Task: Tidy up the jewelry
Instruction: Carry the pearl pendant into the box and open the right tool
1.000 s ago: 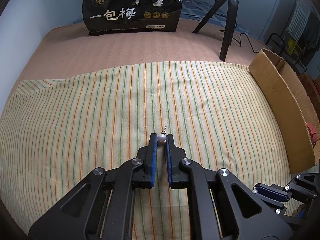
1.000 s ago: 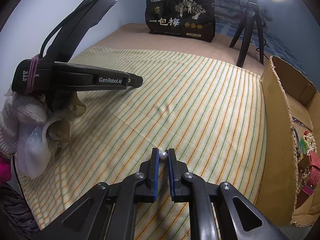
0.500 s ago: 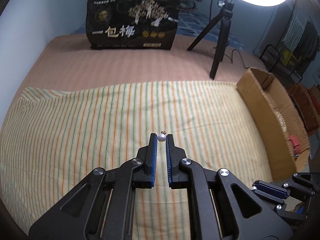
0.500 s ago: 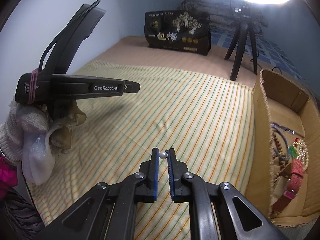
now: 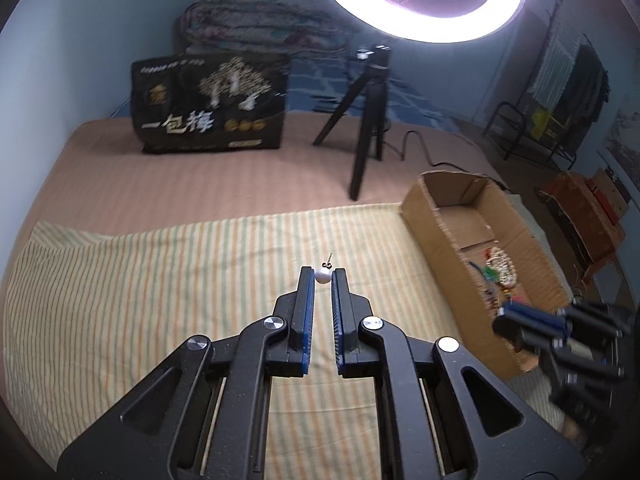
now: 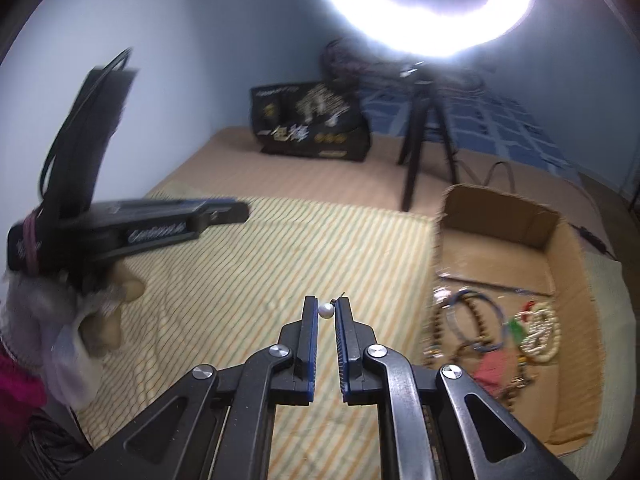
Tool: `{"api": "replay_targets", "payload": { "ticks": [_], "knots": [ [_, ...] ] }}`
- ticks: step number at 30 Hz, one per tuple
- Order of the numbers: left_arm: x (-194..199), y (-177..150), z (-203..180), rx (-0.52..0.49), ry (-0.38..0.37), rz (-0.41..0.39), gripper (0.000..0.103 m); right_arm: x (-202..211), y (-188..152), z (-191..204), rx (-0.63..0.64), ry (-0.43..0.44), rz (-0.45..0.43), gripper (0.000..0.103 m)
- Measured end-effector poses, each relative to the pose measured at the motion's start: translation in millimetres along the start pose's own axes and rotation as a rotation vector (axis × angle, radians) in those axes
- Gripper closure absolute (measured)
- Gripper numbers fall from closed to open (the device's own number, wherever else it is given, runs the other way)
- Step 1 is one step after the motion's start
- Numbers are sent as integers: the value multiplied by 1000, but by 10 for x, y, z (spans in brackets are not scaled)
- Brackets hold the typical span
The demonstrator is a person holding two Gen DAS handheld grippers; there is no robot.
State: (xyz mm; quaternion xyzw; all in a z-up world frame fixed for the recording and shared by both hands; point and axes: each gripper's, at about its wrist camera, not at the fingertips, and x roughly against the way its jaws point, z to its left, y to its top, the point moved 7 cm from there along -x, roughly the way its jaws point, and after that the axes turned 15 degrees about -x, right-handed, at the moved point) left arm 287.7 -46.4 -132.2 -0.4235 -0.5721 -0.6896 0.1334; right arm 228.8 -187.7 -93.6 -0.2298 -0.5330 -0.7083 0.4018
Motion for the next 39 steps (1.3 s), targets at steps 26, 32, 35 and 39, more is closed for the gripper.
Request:
{"api": "replay_targets", "payload": {
  "ticks": [26,32,35,39],
  "knots": [
    [-354,569,-1098,-119,-98,-48,97,67,767,-1295,-204,-122,-71,97],
    [-518,586,-1231,-129,-108,-30,97,-30,824,-1455,-208,-135,-56,97],
    [-590,599,-1290,-130,-114,-24,97,-70,837,-1531,-220,-138,-49,97],
    [-664,605,-1365,-138,-123,-15,97,-125,845,-1615,-232,-147,-39,97]
  ]
}}
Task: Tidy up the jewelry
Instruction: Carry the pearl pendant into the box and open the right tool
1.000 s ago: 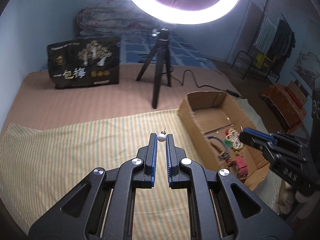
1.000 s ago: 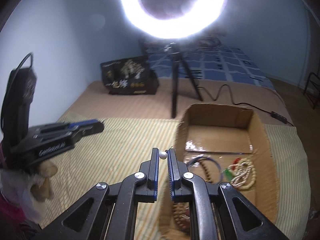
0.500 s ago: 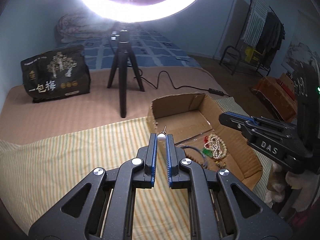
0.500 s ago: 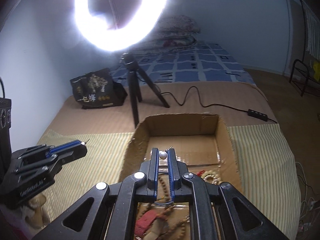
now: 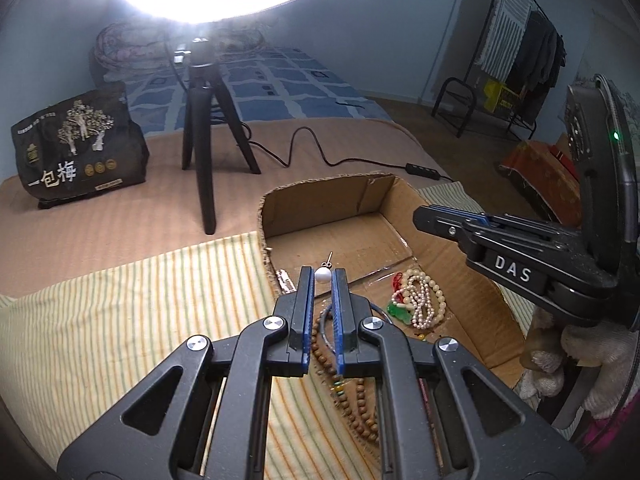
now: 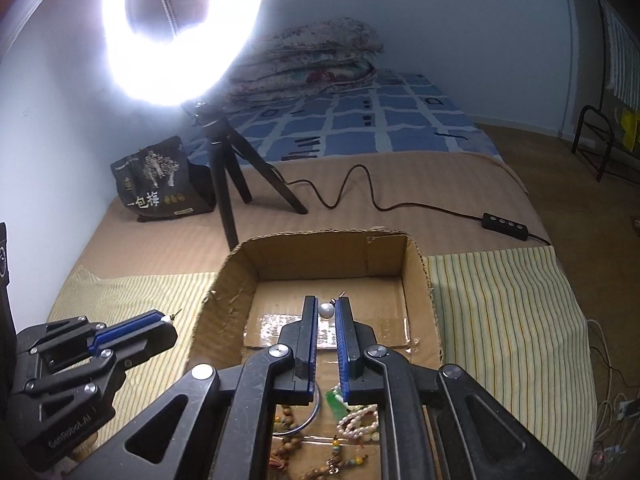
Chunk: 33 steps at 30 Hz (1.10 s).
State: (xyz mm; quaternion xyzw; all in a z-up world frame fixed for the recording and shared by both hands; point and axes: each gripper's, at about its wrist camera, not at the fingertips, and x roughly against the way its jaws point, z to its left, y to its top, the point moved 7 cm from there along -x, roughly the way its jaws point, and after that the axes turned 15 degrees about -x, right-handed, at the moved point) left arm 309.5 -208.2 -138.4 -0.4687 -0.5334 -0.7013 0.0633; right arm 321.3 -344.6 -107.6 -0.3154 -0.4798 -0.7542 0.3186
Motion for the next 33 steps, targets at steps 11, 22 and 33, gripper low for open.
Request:
{"api": "replay_targets", "payload": {
  "ticks": [11,22,33],
  "knots": [
    [-148,-6,-87,-10,-8,22,97,-133,-15,-73,-10,-12,28,97],
    [-158,-8,-98,-14,-9,25,96,-149,-22,-78,-16,-18,30,96],
    [-148,-15,-133,-34,-5,28,96,-154,-26,-132,-34,-30,24,77]
  ]
}}
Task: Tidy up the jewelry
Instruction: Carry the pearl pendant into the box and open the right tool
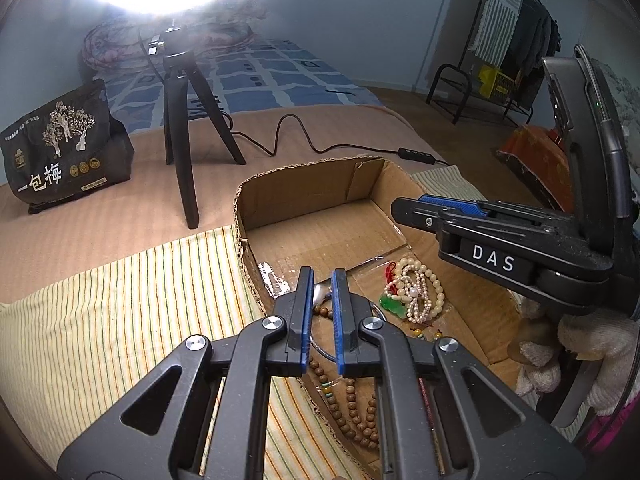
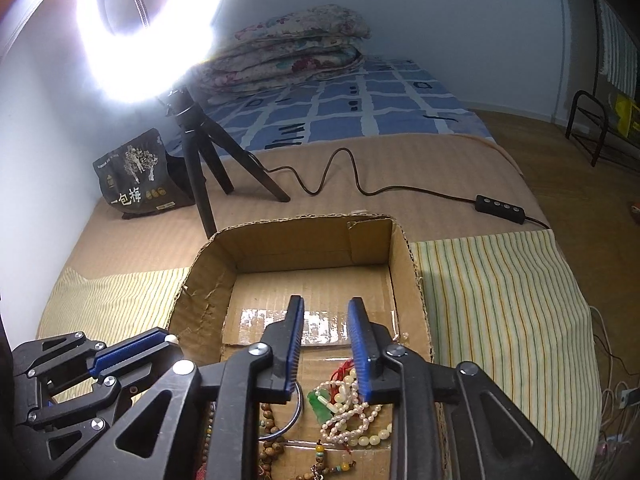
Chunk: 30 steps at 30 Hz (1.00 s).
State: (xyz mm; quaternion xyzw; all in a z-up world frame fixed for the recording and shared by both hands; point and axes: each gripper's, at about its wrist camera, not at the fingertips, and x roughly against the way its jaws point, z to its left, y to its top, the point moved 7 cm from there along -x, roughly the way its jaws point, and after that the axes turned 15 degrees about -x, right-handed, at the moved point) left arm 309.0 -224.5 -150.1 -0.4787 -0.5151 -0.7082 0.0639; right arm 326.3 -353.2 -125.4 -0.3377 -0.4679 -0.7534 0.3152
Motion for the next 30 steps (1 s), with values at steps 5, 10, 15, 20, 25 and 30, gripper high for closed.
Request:
{"api": "replay_targets", "payload": {
  "ticks": [5,10,15,20,25,30],
  "knots": [
    [18,-6,3,-6,7,0,74,14,-2,0,-3,-8,-2,66],
    [60,-13,15,-7,16,-4,73,61,14,-8,-7,-16,-15,53],
    [121,-32,5,-13,23,-7,73,114,5,12,-8,-16,-16,49],
    [219,-44,-6,-17,32,-15,73,206,-21,73,10,-24,-34,39],
    [330,-51,-6,-17,40,-28,73,317,-46,169,36,-24,-52,35],
    [466,-66,-6,-25,58,-45,73,442,-66,230,46,-24,-73,25]
  ]
}}
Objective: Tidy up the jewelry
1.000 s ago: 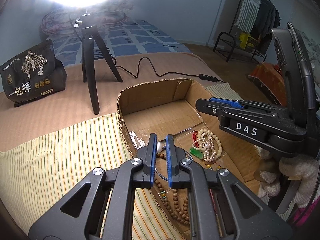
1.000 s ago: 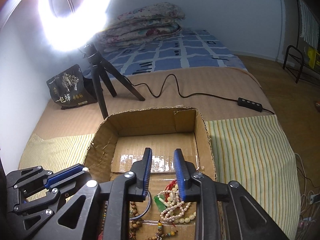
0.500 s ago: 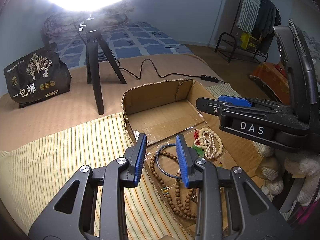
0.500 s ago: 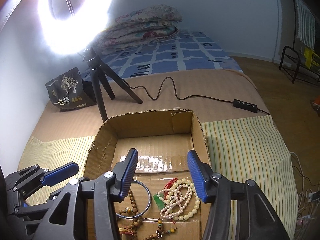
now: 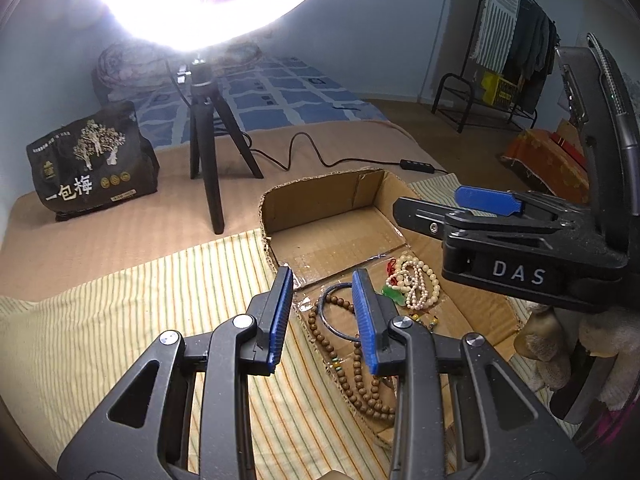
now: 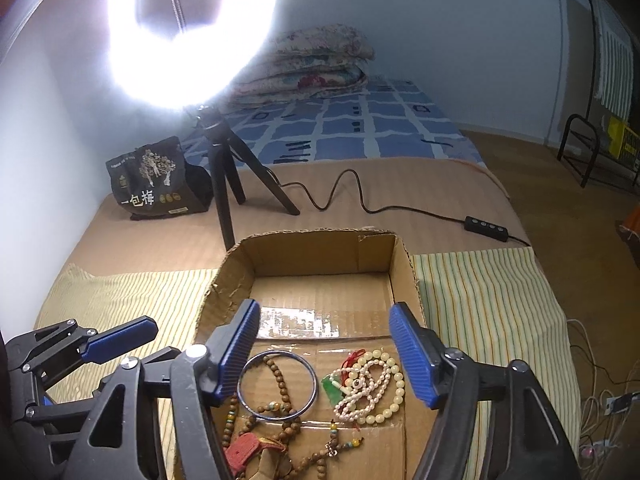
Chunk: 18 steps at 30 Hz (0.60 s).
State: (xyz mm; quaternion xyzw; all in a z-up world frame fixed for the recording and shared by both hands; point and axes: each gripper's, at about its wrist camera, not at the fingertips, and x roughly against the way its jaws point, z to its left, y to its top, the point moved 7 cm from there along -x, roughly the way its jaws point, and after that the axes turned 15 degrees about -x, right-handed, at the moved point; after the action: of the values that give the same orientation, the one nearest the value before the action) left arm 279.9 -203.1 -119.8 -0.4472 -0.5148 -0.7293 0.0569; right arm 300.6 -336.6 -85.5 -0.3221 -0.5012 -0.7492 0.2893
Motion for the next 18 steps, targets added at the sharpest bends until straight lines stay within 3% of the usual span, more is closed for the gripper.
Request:
{"api": "replay_targets", "payload": {
  "ticks": [8,12,16,18],
  "knots": [
    [271,21,4,-14,27,-40,73,269,24,50,5,-18,-50,22],
    [412,29,20,-8,32,-64,73,436,32,84,7,-29,-85,12],
    [597,28,38,-4,46,-94,63,619,20,147,23,-41,-111,10],
    [702,22,37,-10,54,-109,63,700,10,164,25,-42,-121,7]
  ]
}}
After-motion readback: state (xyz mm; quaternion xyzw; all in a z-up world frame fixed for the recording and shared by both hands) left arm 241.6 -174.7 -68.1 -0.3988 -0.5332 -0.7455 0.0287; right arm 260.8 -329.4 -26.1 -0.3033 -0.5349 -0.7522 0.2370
